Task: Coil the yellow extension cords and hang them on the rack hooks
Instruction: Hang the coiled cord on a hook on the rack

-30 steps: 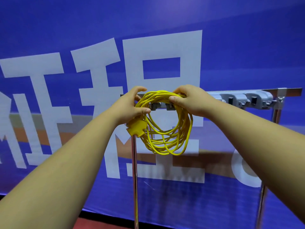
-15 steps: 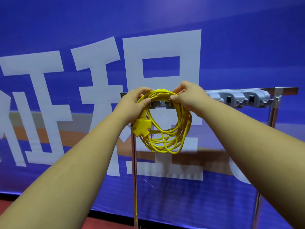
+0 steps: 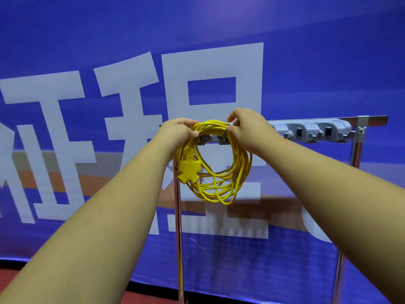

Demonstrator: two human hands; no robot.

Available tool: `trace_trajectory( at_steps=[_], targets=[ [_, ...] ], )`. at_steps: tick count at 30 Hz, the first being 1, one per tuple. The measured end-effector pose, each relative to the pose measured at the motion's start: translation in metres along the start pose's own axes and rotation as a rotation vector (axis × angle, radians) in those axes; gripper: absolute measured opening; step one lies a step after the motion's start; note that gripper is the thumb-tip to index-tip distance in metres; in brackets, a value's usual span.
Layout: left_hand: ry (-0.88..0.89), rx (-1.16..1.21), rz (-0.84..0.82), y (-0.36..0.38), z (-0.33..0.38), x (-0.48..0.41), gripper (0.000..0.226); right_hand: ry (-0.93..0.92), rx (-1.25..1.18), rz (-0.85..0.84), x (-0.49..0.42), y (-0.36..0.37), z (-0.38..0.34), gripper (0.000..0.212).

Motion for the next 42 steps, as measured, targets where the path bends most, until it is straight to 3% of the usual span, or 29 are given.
trace_trajectory(
  at_steps=[4, 8, 18, 28, 35, 42],
  targets=[
    [0.11, -0.046, 0.06, -0.001, 0.006, 0.003, 0.032, -0.079, 0.12, 0.024, 0.006, 0.005, -0.005, 0.021],
    [0.291, -0.328, 0.154, 0.001, 0.024, 0.01, 0.033, -0.098, 0.168, -0.006, 0.01, 0.007, -0.009, 0.023],
    [0.364, -0.662, 0.279, 0.008, 0.048, 0.016, 0.022, -0.028, 0.118, 0.004, 0.004, -0.006, 0.0, 0.023],
    [0.349, -0.608, 0.339, 0.004, 0.048, 0.012, 0.024, 0.027, 0.256, 0.187, -0.015, -0.016, -0.001, 0.03],
    [0.239, -0.368, 0.233, -0.004, 0.035, -0.005, 0.025, 0.024, 0.202, 0.076, -0.027, -0.011, -0.003, 0.036],
    [0.287, -0.333, 0.054, -0.002, 0.014, 0.002, 0.037, -0.033, 0.179, 0.023, -0.014, -0.004, 0.004, 0.04]
  ],
)
Point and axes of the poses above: each hand's wrist, its own x-axis away from the middle knuckle, its own y-axis out of the palm, z = x × y, the point moved 8 cm from there along -x, towards the middle knuckle, and after that the axes turned 9 degrees about -z, right-handed, at the moved point
